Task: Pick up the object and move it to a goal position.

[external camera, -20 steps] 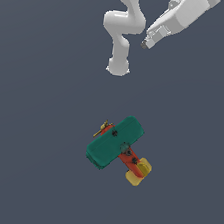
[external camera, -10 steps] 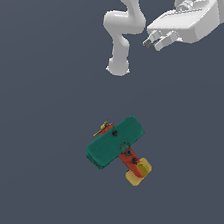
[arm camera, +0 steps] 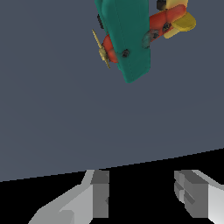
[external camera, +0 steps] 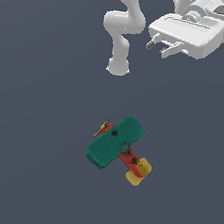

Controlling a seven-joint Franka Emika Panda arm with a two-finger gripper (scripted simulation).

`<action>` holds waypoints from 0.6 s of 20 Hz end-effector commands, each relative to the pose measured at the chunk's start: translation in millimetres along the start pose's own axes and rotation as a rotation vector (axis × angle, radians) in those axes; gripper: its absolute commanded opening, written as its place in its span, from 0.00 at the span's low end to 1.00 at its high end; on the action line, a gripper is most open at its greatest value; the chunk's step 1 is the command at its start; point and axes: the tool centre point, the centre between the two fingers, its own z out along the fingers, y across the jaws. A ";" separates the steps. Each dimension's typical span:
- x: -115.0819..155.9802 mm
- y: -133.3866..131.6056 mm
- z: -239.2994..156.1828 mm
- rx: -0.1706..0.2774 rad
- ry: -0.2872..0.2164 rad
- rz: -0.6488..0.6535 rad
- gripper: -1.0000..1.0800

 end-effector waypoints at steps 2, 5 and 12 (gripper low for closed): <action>6.2 3.9 -0.4 -0.006 -0.045 -0.096 0.62; 12.5 7.1 0.1 -0.008 -0.083 -0.179 0.62; 30.0 14.2 3.5 -0.005 -0.166 -0.377 0.62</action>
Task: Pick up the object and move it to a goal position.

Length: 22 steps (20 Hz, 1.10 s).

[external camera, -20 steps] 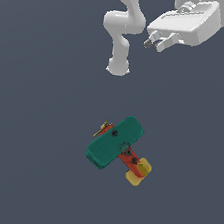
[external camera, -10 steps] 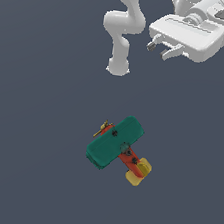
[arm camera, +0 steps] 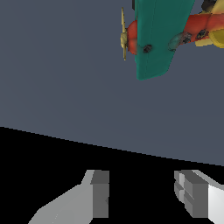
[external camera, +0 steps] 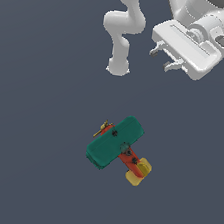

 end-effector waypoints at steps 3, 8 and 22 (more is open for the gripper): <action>10.9 8.3 1.7 0.005 -0.051 -0.131 0.62; 25.4 17.5 5.2 0.015 -0.101 -0.278 0.62; 77.9 41.8 23.1 0.055 -0.217 -0.705 0.62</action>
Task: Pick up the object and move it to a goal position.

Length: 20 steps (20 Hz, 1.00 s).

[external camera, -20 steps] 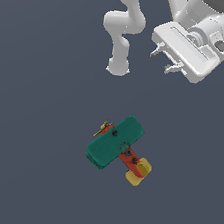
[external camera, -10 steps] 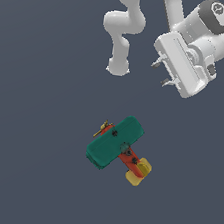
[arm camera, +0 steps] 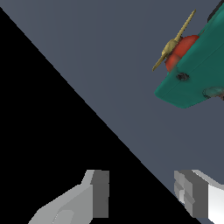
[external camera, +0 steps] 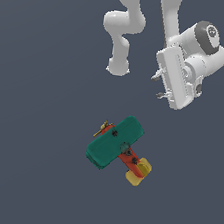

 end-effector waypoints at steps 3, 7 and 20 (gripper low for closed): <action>12.5 18.3 3.5 0.010 -0.031 -0.142 0.62; 25.4 35.0 7.2 0.017 -0.054 -0.268 0.62; 75.1 87.3 20.1 0.027 -0.113 -0.658 0.62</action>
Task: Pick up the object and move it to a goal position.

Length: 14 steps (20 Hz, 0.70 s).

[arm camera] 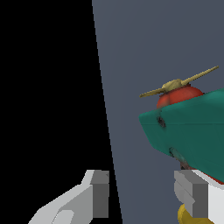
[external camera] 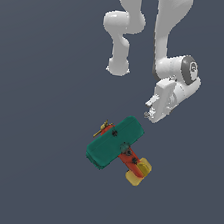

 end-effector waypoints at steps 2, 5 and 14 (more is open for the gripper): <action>3.6 16.0 1.6 -0.001 -0.013 -0.084 0.62; 6.3 26.6 2.5 -0.002 -0.021 -0.137 0.62; 12.0 44.0 4.5 -0.004 -0.032 -0.224 0.62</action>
